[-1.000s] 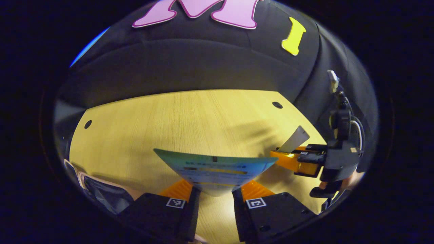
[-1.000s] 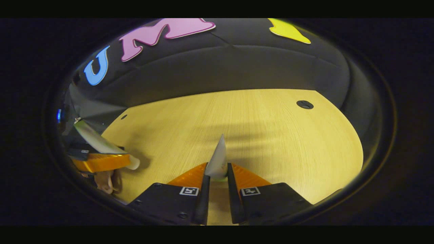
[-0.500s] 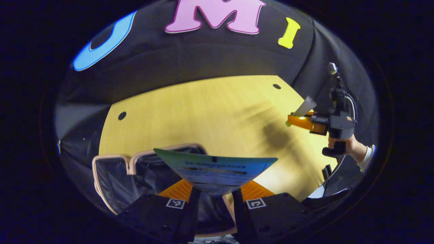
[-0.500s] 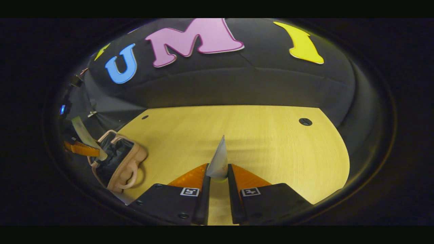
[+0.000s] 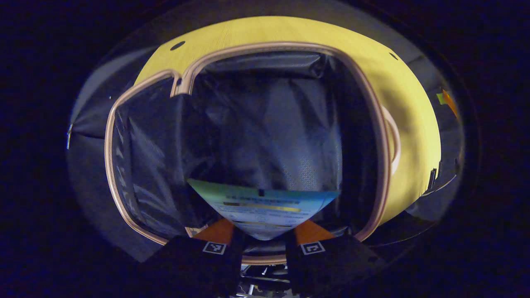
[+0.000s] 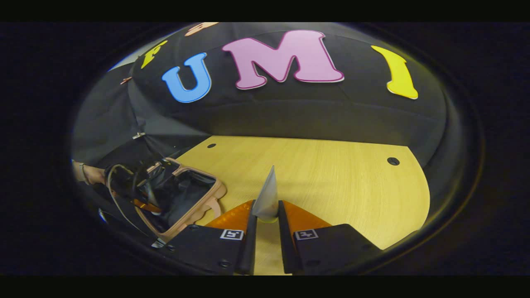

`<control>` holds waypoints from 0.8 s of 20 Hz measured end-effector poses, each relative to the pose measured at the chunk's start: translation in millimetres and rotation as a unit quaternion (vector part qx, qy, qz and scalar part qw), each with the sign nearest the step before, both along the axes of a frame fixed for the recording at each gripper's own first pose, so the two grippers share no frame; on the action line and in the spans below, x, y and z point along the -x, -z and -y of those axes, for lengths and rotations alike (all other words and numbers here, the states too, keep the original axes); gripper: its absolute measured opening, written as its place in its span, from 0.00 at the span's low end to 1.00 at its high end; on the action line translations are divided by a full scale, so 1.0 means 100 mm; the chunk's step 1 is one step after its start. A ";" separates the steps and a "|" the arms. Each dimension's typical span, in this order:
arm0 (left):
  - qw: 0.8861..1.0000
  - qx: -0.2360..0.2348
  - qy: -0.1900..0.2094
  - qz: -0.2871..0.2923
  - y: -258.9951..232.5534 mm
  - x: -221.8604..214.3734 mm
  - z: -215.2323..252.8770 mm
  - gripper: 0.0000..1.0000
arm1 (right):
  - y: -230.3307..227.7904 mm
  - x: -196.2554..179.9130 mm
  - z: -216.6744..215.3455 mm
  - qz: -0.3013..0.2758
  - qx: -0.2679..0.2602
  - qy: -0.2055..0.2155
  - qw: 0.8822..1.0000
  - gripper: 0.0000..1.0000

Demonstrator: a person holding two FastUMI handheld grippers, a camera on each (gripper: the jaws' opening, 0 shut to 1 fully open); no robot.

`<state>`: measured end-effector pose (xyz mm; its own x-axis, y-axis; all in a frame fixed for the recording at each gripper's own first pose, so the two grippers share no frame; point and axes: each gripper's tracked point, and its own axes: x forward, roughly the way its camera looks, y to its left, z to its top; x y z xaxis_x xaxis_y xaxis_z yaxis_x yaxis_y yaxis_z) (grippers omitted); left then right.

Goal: First open the suitcase, pack the skin care products into it, and then close the suitcase.

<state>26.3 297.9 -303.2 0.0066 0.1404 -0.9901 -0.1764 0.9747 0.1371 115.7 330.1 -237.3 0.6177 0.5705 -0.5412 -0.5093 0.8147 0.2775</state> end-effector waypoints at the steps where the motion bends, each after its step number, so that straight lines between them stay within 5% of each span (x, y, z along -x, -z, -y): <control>1: 1.000 0.004 -0.024 -0.004 0.07 0.03 -0.05 0.51 | -0.01 0.08 -0.06 -0.005 0.001 -0.007 1.000 0.23; 2: 0.999 0.006 -0.049 -0.007 0.14 0.07 -0.08 0.51 | 0.00 0.18 -0.12 -0.016 0.001 -0.014 1.000 0.36; 5: 0.996 0.020 -0.091 0.011 0.19 0.10 -0.10 0.54 | 0.03 0.44 -0.40 -0.037 0.012 -0.041 0.998 0.22; 9: 0.994 0.043 -0.071 0.073 0.04 0.03 0.01 0.67 | 0.04 0.80 -0.97 -0.061 0.012 -0.084 0.995 0.37; 12: 0.983 0.055 -0.047 0.167 -0.32 -0.10 -0.02 0.84 | 0.01 1.08 -1.50 -0.092 -0.012 -0.118 0.989 0.30; 15: 0.969 0.057 -0.059 0.233 -0.76 -0.02 -0.29 0.83 | 0.22 1.34 -2.01 -0.177 -0.021 -0.136 0.975 0.23; 16: 0.967 0.052 -0.070 0.239 -0.84 0.05 -0.44 0.82 | 0.36 1.43 -2.12 -0.210 -0.006 -0.139 0.968 0.36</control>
<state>21.2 341.6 -219.5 0.4557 0.0727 -0.8872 -0.3263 0.9409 -0.0905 -27.4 541.8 -273.0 0.1660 0.6912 -0.7033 -0.5479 0.6577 0.5170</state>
